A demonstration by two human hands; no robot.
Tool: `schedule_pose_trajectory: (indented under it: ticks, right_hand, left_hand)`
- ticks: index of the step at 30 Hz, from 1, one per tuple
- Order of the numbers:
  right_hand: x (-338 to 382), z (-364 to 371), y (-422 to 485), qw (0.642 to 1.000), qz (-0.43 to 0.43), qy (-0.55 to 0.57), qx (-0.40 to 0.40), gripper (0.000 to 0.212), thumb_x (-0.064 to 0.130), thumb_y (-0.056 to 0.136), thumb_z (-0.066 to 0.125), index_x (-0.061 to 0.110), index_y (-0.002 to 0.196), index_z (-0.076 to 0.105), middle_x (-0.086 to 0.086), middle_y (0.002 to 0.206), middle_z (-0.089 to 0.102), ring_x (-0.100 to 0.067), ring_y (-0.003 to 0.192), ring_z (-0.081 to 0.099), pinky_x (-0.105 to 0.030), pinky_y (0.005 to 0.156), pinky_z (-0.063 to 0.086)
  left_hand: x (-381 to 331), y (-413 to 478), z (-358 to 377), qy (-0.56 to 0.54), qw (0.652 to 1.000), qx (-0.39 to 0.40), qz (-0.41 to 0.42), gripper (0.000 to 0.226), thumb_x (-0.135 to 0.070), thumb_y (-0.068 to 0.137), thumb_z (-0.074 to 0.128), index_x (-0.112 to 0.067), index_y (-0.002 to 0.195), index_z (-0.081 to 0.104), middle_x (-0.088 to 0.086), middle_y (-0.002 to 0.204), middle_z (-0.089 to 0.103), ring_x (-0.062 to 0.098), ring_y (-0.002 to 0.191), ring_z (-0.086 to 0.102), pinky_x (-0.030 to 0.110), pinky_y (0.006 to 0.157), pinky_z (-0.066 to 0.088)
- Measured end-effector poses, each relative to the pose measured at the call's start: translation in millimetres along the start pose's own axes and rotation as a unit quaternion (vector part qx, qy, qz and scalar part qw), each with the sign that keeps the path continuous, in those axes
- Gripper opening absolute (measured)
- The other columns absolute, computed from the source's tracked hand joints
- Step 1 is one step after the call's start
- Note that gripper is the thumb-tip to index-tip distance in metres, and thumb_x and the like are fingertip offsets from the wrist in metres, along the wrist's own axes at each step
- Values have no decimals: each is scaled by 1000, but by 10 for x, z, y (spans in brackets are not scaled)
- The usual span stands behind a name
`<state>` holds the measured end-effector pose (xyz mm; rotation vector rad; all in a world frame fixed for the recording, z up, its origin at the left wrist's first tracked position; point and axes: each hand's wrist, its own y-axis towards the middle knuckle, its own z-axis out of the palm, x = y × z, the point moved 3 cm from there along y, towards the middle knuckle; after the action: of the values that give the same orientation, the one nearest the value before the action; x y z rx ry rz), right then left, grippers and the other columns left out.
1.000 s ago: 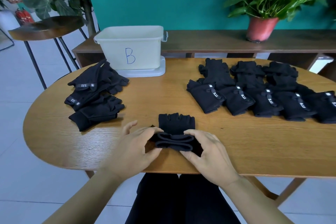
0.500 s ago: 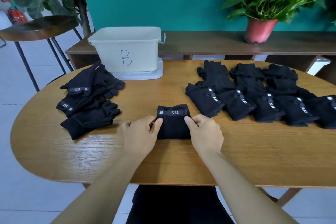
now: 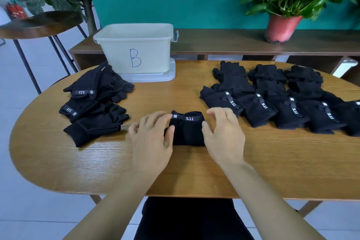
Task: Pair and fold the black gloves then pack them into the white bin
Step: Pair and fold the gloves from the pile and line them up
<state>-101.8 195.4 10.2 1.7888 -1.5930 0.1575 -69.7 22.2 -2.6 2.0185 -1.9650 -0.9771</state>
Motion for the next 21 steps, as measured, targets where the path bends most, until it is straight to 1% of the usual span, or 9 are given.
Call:
schedule_pose_trajectory:
  ticks: [2, 5, 7, 10, 13, 14, 17, 19, 21]
  right_hand:
    - [48, 57, 23, 990, -135, -47, -1, 33, 11, 87, 67, 14, 120, 64, -3, 123, 61, -23, 115, 56, -37, 90, 45]
    - [-26, 280, -44, 954, -254, -127, 97, 46, 5, 80, 74, 11, 125, 65, -9, 130, 63, -29, 126, 55, -44, 101, 44]
    - [-103, 350, -142, 948, -257, -138, 124, 48, 8, 80, 76, 12, 127, 64, -10, 130, 64, -27, 123, 59, -42, 102, 45]
    - [-148, 308, -275, 951, -253, -148, 99, 45, 14, 81, 77, 11, 124, 65, -11, 124, 67, -27, 117, 63, -41, 97, 50]
    - [-185, 224, -416, 955, -234, -172, 66, 44, 16, 80, 78, 9, 122, 67, -14, 121, 67, -29, 115, 64, -41, 93, 52]
    - [-217, 196, -465, 956, -226, -180, 53, 44, 15, 79, 78, 8, 121, 67, -15, 121, 67, -30, 114, 64, -41, 91, 53]
    - [-355, 70, -614, 958, -198, -205, 22, 36, 16, 85, 64, 7, 120, 68, -16, 120, 68, -30, 113, 64, -41, 87, 54]
    - [-462, -49, -685, 959, -169, -227, 14, 40, 22, 89, 46, 8, 119, 68, -15, 120, 68, -30, 113, 64, -41, 84, 54]
    - [-599, -176, -736, 958, -139, -249, 16, 46, 25, 89, 38, 8, 120, 68, -14, 120, 68, -30, 113, 64, -41, 82, 54]
  left_hand:
    - [-93, -93, 17, 46, 997, 39, 43, 32, -26, 92, 56, -18, 122, 66, -1, 128, 65, 23, 117, 57, 40, 97, 25]
    - [-178, -315, 121, 121, 984, 117, 52, 44, -23, 82, 74, -10, 124, 67, 7, 132, 63, 25, 126, 57, 41, 102, 22]
    - [-201, -478, 181, 141, 980, 134, 43, 49, -23, 80, 75, -4, 125, 66, 12, 132, 63, 27, 126, 57, 42, 105, 22]
    - [-257, -583, 159, 123, 982, 142, 24, 48, -26, 90, 54, -3, 130, 61, 17, 138, 56, 29, 130, 53, 41, 110, 20]
    - [-354, -585, 180, 108, 982, 151, 44, 55, -33, 107, 29, -10, 156, 15, 11, 161, 6, 24, 152, 8, 34, 120, -1]
    - [-393, -596, 175, 101, 980, 164, 42, 60, -37, 106, 33, -10, 156, 13, 11, 161, 4, 25, 152, 7, 34, 121, 2]
    - [-508, -623, 237, 96, 978, 178, 58, 61, -33, 83, 76, -3, 133, 58, 18, 141, 53, 31, 131, 52, 39, 105, 41]
    - [-621, -652, 352, 93, 975, 184, 86, 60, -28, 71, 86, -3, 122, 67, 18, 129, 63, 33, 119, 61, 43, 93, 52]
    - [-816, -656, 405, 76, 974, 177, 118, 59, -26, 71, 86, -3, 123, 67, 17, 130, 63, 33, 120, 61, 42, 92, 53]
